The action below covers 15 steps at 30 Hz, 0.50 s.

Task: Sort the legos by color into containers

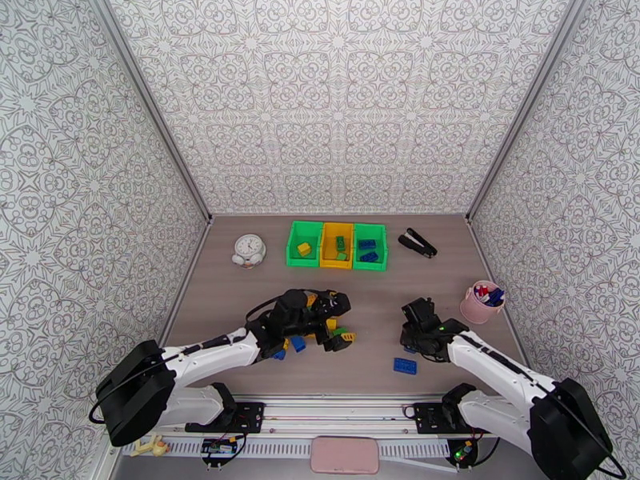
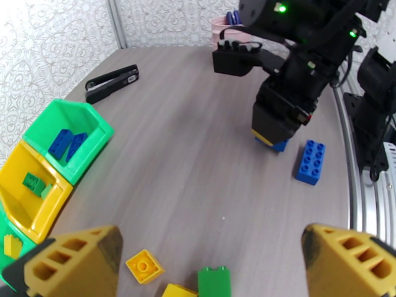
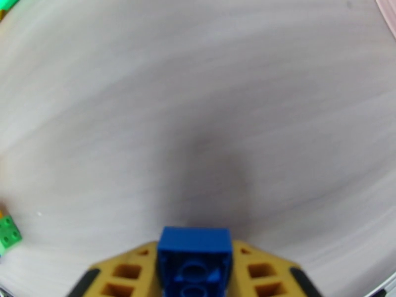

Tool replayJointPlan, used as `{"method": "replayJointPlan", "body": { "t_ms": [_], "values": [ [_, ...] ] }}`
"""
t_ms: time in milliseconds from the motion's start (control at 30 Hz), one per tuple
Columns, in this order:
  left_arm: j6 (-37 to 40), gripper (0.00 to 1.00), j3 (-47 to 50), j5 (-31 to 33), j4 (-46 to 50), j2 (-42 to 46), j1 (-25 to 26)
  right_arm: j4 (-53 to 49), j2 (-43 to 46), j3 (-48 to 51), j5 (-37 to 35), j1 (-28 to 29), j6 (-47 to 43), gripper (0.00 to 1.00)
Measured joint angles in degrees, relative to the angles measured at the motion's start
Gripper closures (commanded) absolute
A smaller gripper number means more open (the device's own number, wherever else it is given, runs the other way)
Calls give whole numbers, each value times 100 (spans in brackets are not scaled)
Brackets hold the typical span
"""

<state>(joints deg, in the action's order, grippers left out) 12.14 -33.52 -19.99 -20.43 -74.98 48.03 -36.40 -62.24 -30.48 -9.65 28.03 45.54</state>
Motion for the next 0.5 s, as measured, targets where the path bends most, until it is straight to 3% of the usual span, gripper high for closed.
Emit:
{"method": "replayJointPlan", "body": {
  "t_ms": [267, 500],
  "values": [
    [-466, 0, 0, 527, -264, -26, 0, 531, -232, -824, -195, -37, -437, 74],
    [-918, 0, -4, 1368, -219, -26, 26, 1602, -1545, -2168, -210, -339, -1056, 75]
  ]
}}
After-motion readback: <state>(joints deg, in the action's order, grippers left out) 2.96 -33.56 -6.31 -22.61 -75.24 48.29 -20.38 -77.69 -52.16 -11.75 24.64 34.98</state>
